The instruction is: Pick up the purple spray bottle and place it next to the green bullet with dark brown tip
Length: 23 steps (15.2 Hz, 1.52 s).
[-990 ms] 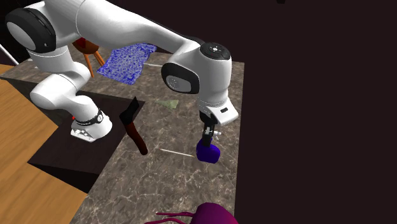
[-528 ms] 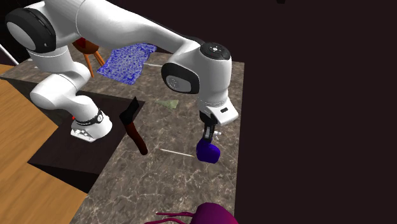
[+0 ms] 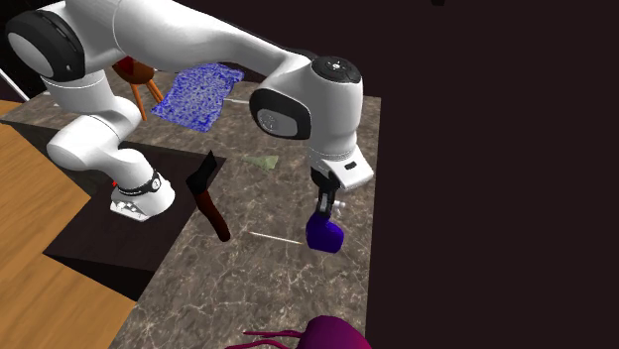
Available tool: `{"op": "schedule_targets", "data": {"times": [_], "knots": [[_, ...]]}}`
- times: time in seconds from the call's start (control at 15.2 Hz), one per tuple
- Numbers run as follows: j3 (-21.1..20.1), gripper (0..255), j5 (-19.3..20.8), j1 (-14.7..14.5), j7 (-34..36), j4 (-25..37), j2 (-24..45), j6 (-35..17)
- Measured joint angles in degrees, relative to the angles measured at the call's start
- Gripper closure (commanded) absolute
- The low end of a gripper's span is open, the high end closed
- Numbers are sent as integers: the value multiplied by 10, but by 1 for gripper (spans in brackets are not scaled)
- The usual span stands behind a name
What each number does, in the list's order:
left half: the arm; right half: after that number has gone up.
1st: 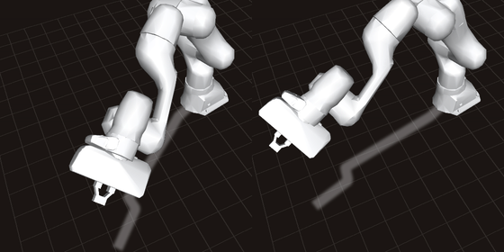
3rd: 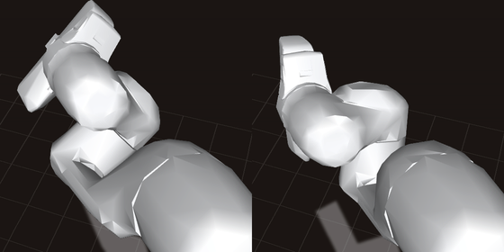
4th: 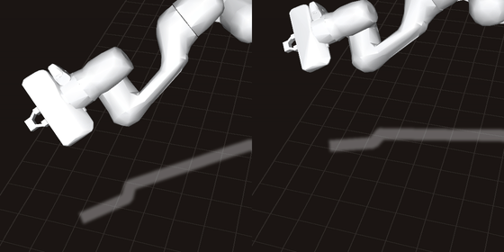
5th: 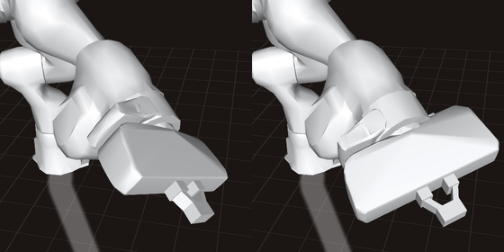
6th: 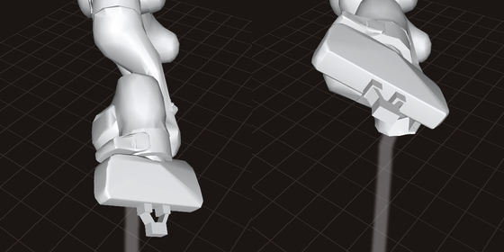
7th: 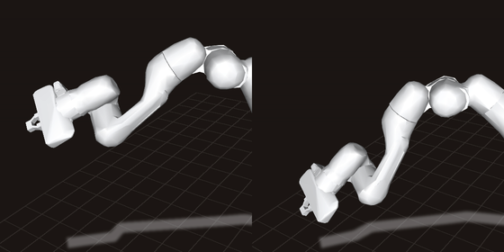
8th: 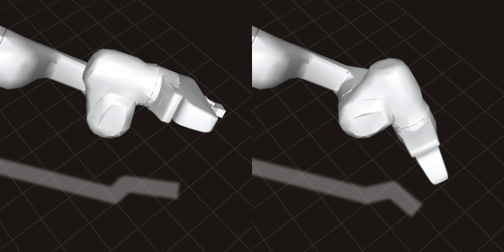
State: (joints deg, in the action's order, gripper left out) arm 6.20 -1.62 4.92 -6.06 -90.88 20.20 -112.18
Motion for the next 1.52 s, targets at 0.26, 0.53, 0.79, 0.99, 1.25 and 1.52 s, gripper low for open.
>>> {"op": "schedule_targets", "data": {"times": [0.26, 0.53, 0.79, 0.99, 1.25, 1.52], "knots": [[0, 255, 1, -1, 2, 22, -6, 28], [1, 255, 1, 0, 1, 49, -8, 57], [1, 255, 1, 1, 1, 81, -8, 89], [1, 255, 2, 1, 1, 102, -9, 111], [1, 255, 1, 1, 1, 133, -7, 140], [-8, 255, 10, -21, 31, 80, -59, 140]]}}
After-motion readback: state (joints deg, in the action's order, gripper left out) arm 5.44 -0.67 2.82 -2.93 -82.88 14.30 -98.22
